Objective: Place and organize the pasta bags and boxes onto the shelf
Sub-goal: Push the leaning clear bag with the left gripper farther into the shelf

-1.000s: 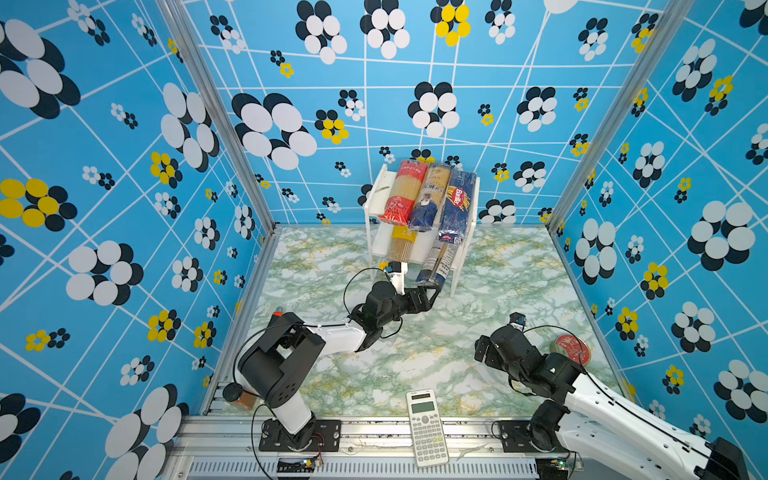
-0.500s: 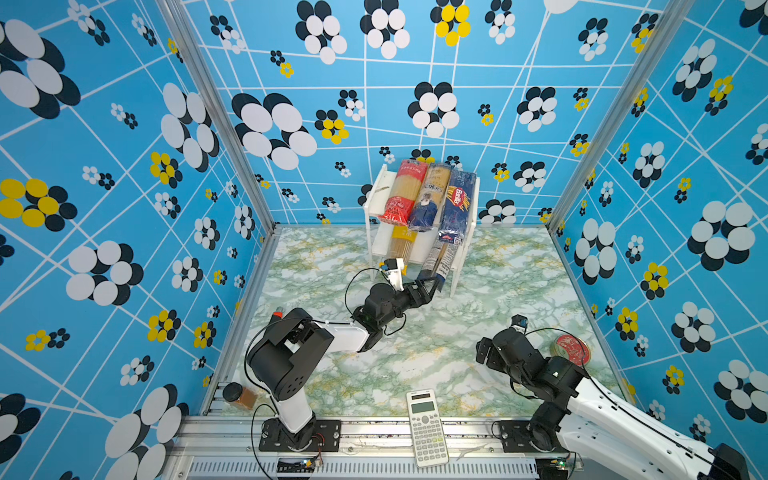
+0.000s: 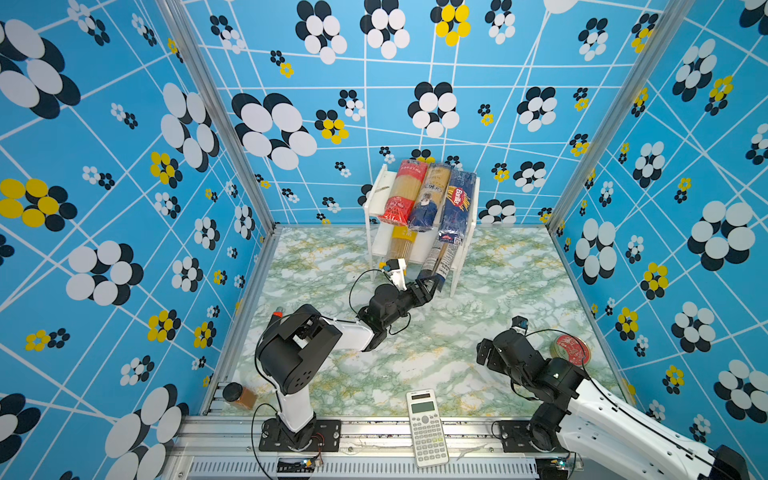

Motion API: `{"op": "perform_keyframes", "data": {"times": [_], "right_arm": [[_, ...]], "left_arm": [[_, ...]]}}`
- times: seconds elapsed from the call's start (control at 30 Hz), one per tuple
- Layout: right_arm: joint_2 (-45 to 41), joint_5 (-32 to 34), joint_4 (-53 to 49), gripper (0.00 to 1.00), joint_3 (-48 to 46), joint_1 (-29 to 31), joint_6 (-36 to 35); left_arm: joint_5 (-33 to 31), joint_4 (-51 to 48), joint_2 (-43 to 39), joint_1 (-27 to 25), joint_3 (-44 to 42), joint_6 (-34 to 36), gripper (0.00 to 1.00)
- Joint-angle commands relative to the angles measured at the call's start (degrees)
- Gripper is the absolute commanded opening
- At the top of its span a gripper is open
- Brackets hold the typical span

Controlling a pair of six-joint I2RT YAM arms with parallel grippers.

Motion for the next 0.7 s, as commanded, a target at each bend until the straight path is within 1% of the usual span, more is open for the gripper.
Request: {"op": "perform_keyframes", "data": {"times": [0.0,0.23,0.4,0.43,0.5,0.67], "right_arm": [[-0.79,-0.02,-0.83,0.99,-0.95,-0.41,0.98],[-1.51,-0.01,-1.22,0.99,-1.04,-0.41,1.03],[-2.12,0.25,-2.0,0.99,-0.96,-0.43,1.07],[-2.25,0.33,-2.03,0.99,-0.98,-0.45,1.0],[-2.26,0.34,-2.09,0.99,-0.96,-0.41,0.88],[-2.15,0.21,-2.1,0.99,-0.96,-0.49,0.77]], "left_arm": [[-1.79,2.25,0.83,-0.34,1.97,-0.79,0.65],[-1.52,3.31,2.72,-0.38,3.33,-2.46,0.59],[-1.99,4.6,3.39,-0.5,3.69,-3.52,0.45],[-2.06,4.87,3.4,-0.52,3.62,-3.62,0.44],[-2.53,5.07,3.47,-0.6,3.45,-3.77,0.38],[-3.51,5.22,3.43,-0.65,3.16,-4.36,0.26]]}}
